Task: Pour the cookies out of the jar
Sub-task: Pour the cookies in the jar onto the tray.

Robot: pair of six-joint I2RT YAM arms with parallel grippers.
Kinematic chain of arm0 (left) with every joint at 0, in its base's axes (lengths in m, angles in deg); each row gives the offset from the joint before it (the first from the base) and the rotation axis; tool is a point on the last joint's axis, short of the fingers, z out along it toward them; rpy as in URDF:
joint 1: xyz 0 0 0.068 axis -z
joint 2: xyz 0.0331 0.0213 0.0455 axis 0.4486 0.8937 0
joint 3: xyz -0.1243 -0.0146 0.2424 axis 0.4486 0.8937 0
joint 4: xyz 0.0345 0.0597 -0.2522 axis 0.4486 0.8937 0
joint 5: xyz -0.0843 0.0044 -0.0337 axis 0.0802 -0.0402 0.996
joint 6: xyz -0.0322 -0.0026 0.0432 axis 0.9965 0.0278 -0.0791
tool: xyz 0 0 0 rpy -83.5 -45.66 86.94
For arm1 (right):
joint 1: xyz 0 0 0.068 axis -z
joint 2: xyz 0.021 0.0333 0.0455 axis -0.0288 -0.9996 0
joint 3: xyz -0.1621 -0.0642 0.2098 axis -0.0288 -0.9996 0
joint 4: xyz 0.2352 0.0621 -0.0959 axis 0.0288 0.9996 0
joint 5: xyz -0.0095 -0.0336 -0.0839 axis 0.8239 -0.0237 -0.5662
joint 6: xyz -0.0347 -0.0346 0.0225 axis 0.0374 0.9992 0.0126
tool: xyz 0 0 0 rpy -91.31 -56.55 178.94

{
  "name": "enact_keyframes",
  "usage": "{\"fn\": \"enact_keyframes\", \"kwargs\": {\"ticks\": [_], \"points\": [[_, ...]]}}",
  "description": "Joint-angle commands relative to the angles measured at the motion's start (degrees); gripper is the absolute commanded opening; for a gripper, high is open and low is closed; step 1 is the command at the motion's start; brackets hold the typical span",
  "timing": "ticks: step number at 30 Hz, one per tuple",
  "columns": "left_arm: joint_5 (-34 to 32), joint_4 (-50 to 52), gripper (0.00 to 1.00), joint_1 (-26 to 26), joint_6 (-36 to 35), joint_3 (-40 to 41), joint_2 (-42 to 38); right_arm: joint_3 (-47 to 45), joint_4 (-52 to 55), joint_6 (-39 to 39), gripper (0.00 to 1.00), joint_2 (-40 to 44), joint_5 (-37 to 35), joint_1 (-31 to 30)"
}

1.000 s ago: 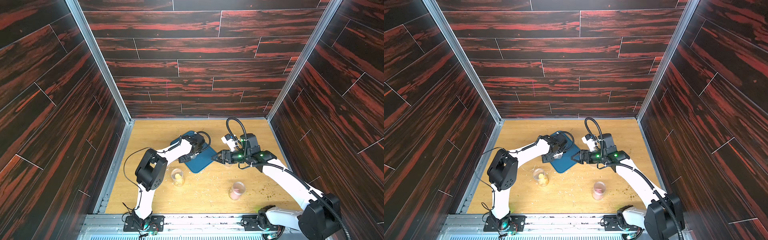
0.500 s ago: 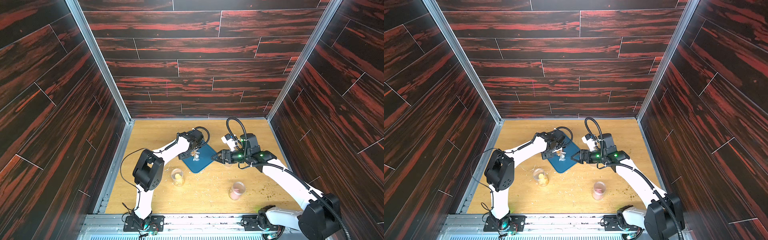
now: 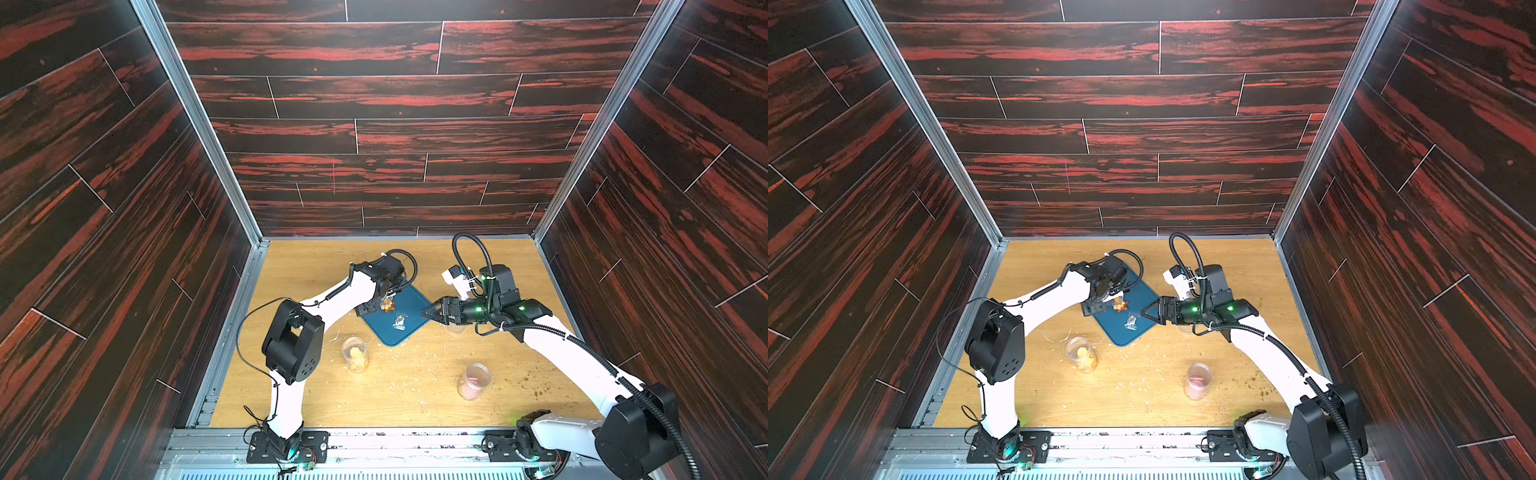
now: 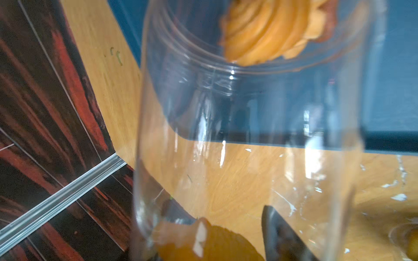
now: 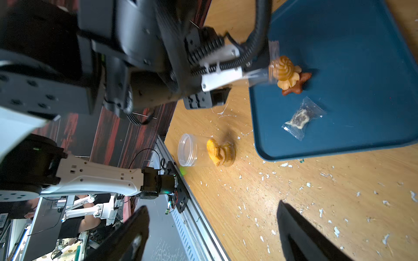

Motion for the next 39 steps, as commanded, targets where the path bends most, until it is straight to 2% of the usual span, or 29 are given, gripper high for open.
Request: {"fn": "enact_keyframes", "kwargs": {"ticks": [1,8,14,18,20,23,26,28,31,33,36,39], "points": [[-0.1,0.7,0.41,-0.5,-0.8,1.8,-2.9,0.4,-1.0,-0.7,0.92,-1.3,0.4,-0.1],[1.0,2.0,0.41,0.3,-0.3,-1.7,-2.3,1.0,0.0,0.3,0.92,-1.4,0.3,-0.2],[-2.7,0.9,0.41,0.0,-1.7,2.3,-2.0,0.3,0.4,0.6,0.91,-0.5,0.2,-0.2],[-1.1,2.5,0.41,1.8,0.0,-2.3,-0.2,-0.4,-0.4,0.3,0.92,-0.7,0.6,-0.1],[-1.7,3.6,0.41,1.3,0.4,-0.5,-1.3,0.0,-0.4,0.0,0.92,-1.0,0.8,-0.2],[-5.8,0.5,0.42,-0.7,-3.0,4.5,-3.3,-0.3,-0.8,-0.2,0.91,-0.3,0.7,-0.2],[-4.4,2.1,0.42,0.6,-1.6,0.7,-3.0,-0.9,-0.9,-0.2,0.91,-0.3,0.9,-0.2],[-3.7,2.5,0.42,-0.4,-0.6,2.0,-2.8,-0.6,-0.7,-0.3,0.91,-0.3,1.1,-0.2],[-6.4,1.3,0.42,-1.0,-2.7,3.5,-3.5,-0.3,-0.1,0.3,0.92,0.2,0.8,-0.1],[-3.5,1.4,0.42,-1.4,-1.0,1.0,-3.4,-0.6,0.2,0.5,0.92,0.4,0.7,-0.2],[-8.4,2.0,0.42,-0.9,-4.2,0.1,-1.8,-0.6,0.6,0.4,0.91,0.5,1.1,-0.1],[-3.5,1.6,0.44,0.1,-2.4,-1.3,-1.6,-1.2,0.5,0.9,0.91,1.0,0.8,-0.1]]}}
